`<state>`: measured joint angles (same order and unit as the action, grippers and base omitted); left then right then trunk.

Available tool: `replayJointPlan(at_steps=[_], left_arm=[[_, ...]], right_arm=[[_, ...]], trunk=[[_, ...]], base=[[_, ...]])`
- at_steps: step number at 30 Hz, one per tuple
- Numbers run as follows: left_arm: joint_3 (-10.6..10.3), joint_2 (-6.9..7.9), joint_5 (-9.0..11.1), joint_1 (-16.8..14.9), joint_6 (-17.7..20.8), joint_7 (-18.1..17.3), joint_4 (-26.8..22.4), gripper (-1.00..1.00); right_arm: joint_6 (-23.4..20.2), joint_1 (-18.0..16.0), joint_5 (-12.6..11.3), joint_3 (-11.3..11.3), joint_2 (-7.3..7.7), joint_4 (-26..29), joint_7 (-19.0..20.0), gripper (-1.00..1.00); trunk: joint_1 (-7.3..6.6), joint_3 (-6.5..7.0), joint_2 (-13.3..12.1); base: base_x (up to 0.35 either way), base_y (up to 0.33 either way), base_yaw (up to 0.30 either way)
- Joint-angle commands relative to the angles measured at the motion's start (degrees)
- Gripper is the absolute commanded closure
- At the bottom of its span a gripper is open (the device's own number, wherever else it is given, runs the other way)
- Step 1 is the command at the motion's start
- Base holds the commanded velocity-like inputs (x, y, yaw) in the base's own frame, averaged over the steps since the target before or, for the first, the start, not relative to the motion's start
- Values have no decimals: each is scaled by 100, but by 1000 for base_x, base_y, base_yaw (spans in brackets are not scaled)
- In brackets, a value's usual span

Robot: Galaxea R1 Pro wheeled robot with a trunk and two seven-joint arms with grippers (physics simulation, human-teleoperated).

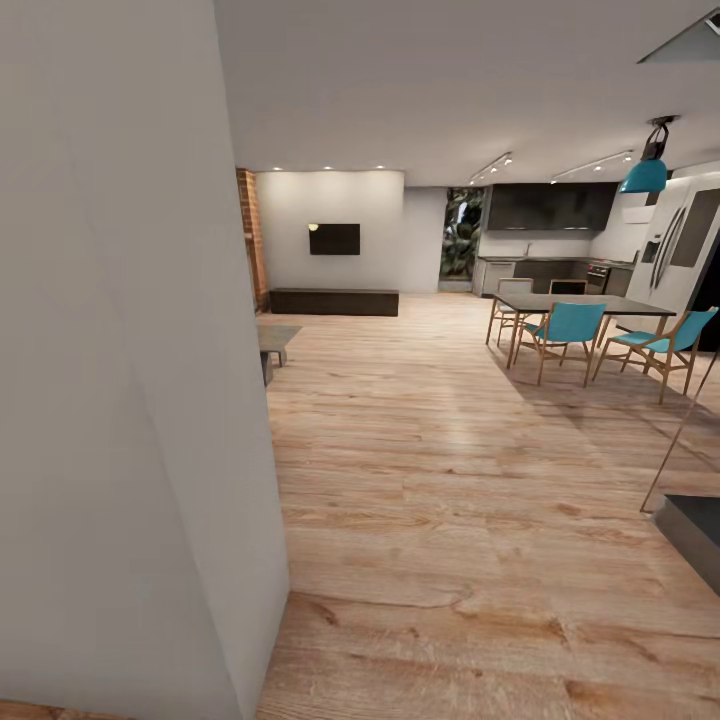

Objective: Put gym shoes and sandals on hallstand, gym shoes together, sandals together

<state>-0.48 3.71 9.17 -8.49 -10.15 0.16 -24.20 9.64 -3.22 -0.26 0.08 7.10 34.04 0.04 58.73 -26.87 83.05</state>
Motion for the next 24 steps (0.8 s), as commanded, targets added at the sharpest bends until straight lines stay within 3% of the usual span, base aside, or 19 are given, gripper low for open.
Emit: replayJointPlan(at_steps=[1,9,15,24], left_arm=[[-2,6,39,-1,-23,2,7,-100],[29,39,68,15,-45,-21,19,-100],[34,46,49,15,-52,-21,21,-100],[53,62,40,14,-56,16,21,-100]], right_arm=[[22,-3,-6,-1,-1,1,-2,-100],[36,-3,-35,-69,-2,10,-2,-100],[44,-3,-162,-288,-4,-5,3,-100],[49,-3,-238,-383,-7,-16,5,-100]], trunk=[[0,-6,3],[0,-6,3],[0,-6,3],[0,-6,3]], base=[[0,0,0],[0,0,-115],[0,0,-255],[0,0,-293]])
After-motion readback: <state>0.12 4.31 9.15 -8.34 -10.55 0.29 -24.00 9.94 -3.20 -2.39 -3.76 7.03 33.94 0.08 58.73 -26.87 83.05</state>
